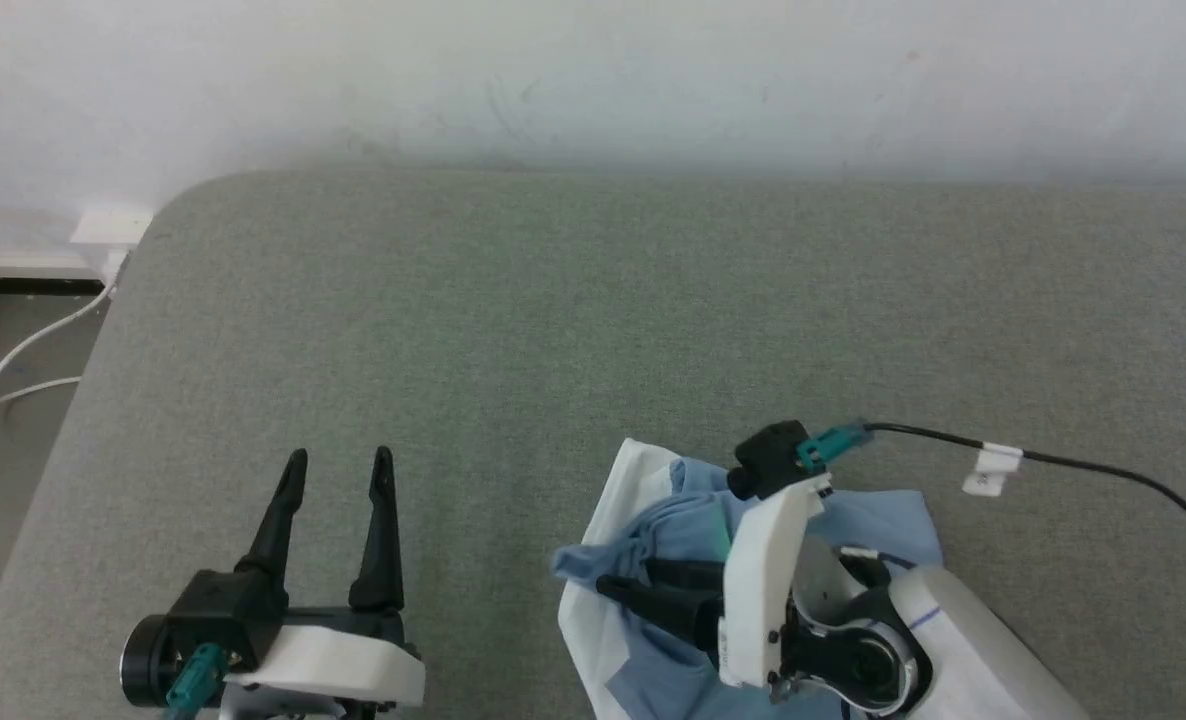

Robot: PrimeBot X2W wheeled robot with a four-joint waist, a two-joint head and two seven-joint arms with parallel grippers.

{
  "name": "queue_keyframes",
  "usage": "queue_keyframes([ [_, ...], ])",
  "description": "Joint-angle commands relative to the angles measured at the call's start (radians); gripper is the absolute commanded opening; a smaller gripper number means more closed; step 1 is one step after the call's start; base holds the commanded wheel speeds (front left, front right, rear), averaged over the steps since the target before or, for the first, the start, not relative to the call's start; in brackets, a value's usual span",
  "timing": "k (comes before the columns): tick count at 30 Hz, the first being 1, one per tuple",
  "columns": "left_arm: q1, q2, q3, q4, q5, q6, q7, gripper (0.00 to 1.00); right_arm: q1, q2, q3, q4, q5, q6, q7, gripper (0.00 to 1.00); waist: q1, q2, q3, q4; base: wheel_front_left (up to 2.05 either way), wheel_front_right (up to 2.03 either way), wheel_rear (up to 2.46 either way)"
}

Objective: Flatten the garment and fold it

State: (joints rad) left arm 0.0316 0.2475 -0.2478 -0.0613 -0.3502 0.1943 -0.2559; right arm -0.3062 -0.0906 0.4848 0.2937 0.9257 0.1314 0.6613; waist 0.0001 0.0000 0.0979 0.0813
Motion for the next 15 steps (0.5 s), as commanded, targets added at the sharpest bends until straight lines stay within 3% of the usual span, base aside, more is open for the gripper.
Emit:
queue_keyframes([
  [1, -0.021, -0.001, 0.004, -0.002, 0.007, -0.007, -0.003, 1.0, -0.039, -0.026, 0.04, -0.009, -0.027, -0.001, -0.02, 1.0, -0.0001, 0.0, 0.0, -0.005, 0.0, 0.0, 0.0],
  [6, -0.015, -0.004, 0.012, -0.004, 0.013, -0.009, -0.005, 1.0, -0.139, -0.157, 0.255, -0.102, -0.154, -0.001, -0.083, 1.0, -0.0001, 0.0, -0.01, -0.022, 0.0, 0.0, 0.0],
  [9, -0.009, -0.007, 0.016, -0.003, 0.015, -0.008, -0.005, 1.0, -0.183, -0.229, 0.334, -0.162, -0.225, -0.001, -0.149, 1.0, -0.0001, 0.0, -0.02, -0.034, 0.0, 0.0, 0.0],
  [12, -0.003, -0.011, 0.017, -0.003, 0.017, -0.008, -0.005, 1.0, -0.184, -0.287, 0.318, -0.194, -0.309, -0.001, -0.238, 1.0, -0.0001, 0.0, -0.027, -0.045, 0.0, 0.0, 0.0],
  [15, 0.002, -0.014, 0.025, -0.007, 0.018, -0.006, -0.006, 1.0, -0.132, -0.315, 0.211, -0.205, -0.393, -0.001, -0.319, 1.0, -0.0001, 0.0, -0.03, -0.062, 0.0, 0.0, 0.0],
])
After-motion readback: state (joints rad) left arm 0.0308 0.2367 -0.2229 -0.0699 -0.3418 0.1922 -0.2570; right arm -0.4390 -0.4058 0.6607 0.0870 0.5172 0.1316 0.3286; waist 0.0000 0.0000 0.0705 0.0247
